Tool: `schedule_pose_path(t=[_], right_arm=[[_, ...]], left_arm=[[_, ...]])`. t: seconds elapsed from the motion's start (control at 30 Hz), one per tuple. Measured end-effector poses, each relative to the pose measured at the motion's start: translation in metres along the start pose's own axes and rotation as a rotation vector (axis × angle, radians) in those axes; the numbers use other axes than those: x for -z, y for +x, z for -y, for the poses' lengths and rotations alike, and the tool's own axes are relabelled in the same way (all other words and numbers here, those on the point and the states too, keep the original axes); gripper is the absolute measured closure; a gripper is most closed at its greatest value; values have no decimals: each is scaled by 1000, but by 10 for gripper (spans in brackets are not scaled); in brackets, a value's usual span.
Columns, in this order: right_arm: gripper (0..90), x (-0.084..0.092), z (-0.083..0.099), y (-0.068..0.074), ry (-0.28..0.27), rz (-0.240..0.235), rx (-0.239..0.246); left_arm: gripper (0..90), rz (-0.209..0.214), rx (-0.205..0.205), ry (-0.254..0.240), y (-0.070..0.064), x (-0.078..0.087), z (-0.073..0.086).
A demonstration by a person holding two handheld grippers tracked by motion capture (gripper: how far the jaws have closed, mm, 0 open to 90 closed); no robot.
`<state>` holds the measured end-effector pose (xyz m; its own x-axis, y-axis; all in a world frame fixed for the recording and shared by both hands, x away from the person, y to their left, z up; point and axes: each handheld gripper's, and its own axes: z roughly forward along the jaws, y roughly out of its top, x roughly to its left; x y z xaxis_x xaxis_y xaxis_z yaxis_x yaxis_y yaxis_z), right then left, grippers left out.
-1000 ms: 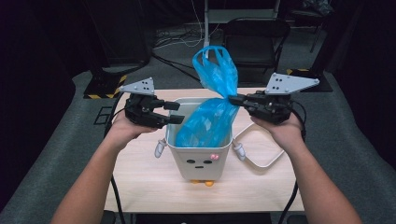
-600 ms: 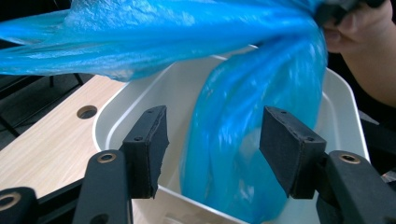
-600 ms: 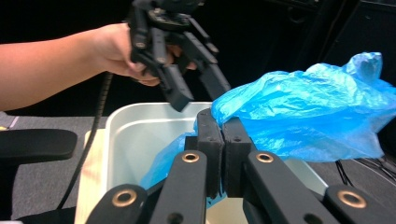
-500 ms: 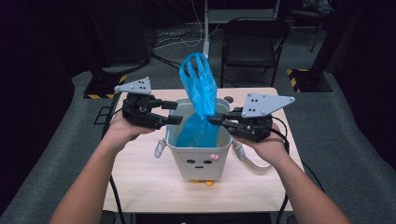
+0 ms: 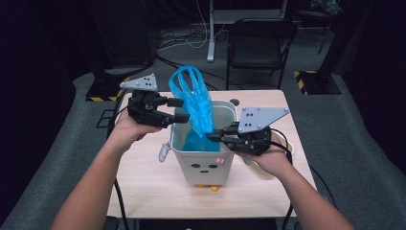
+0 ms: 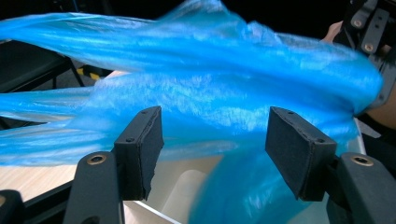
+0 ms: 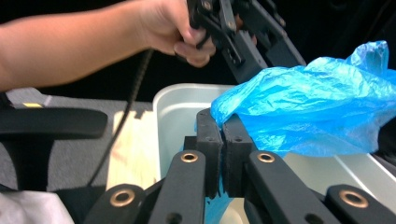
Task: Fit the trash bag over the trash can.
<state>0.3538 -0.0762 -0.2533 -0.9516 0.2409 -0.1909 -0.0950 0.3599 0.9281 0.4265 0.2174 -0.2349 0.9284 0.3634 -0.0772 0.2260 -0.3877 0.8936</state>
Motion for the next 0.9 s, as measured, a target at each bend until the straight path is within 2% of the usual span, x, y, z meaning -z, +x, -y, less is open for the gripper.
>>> schedule_pose_path(t=[0.2,0.3,0.47,0.6,0.9], right_arm=[[793,0,6,-9,70,11,-57],[699,1,8,-11,113,10,-77],[571,11,9,-10,129,55,-92],[547,24,10,-12,140,89,-97],[528,46,10,-19,121,151,-113]], left_arm=[[362,-20,20,14,10,-6,2],[362,-29,29,19,14,-8,3],[361,-40,36,34,19,-11,4],[361,-43,43,34,21,-12,5],[367,-44,49,37,24,-14,7]])
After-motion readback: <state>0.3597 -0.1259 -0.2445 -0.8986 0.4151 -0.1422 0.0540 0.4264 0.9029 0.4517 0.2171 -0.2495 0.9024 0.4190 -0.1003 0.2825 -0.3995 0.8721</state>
